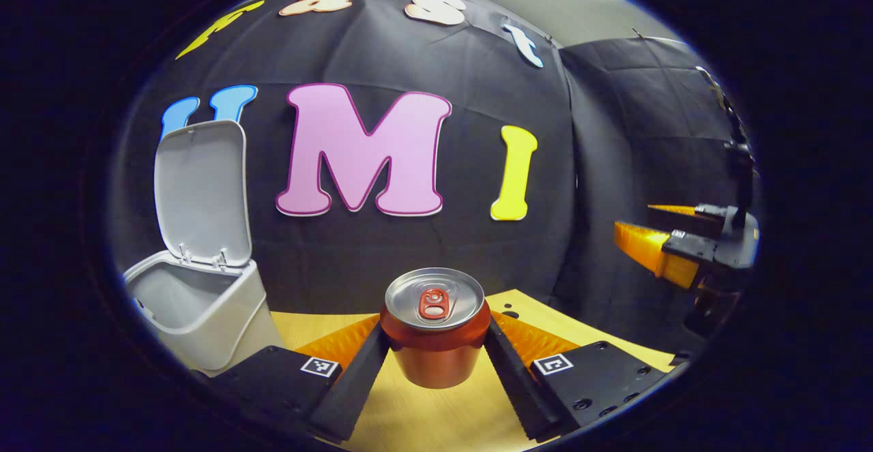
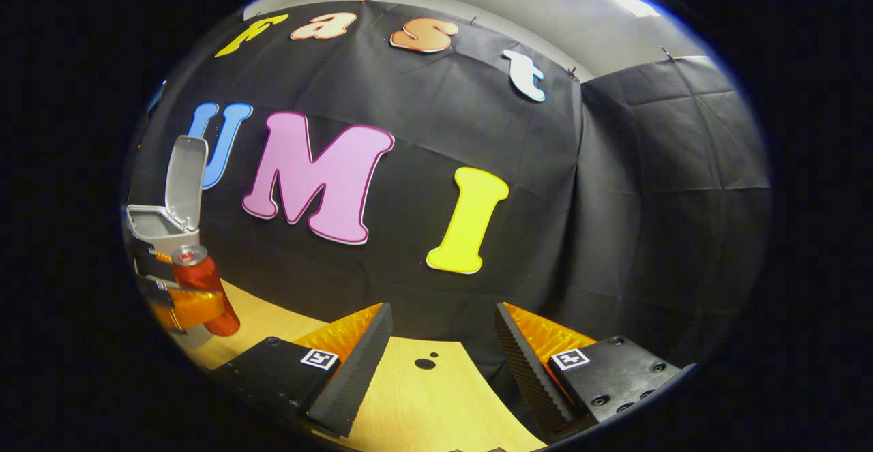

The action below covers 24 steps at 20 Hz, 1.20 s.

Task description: Press the lid of the desktop garbage bin to open it, pick up the crumpled paper on the desktop and throw it into the bin, then pick up the pop can on the desktop and drop it into the bin, and finally close the garbage bin lid.

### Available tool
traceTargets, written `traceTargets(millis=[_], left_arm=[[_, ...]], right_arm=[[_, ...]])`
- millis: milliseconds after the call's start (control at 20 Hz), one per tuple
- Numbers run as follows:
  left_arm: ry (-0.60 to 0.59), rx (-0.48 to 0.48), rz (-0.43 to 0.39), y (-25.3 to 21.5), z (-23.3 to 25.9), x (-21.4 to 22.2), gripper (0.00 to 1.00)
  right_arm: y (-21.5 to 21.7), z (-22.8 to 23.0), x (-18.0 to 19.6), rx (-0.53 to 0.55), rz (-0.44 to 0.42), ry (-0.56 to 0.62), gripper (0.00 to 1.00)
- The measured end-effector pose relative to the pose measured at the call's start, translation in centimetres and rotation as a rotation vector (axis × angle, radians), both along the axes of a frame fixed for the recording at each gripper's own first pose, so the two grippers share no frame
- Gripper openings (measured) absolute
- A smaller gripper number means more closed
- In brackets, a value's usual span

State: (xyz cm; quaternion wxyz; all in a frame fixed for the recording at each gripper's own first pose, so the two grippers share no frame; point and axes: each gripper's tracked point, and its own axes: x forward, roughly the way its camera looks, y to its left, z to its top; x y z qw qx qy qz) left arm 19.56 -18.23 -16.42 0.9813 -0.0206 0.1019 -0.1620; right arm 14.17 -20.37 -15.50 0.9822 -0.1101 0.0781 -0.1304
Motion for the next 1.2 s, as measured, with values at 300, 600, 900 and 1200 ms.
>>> traceTargets(millis=[300,600,900,1200], left_arm=[[-0.065,0.029,0.126,7.6,7.4,1.1,0.88],[-0.058,0.126,0.238,18.7,8.2,2.6,0.88],[0.049,0.180,0.316,26.6,3.4,2.7,0.89],[0.088,0.129,0.320,27.1,1.9,2.0,0.88]], right_arm=[[3.1,6.4,-2.1,0.002,0.024,-0.071,0.97],[7.3,11.7,-3.1,-0.011,0.088,-0.121,0.97],[11.7,12.3,-4.6,0.019,0.141,-0.103,0.96],[13.0,12.4,-4.7,0.041,0.149,-0.094,0.97]])
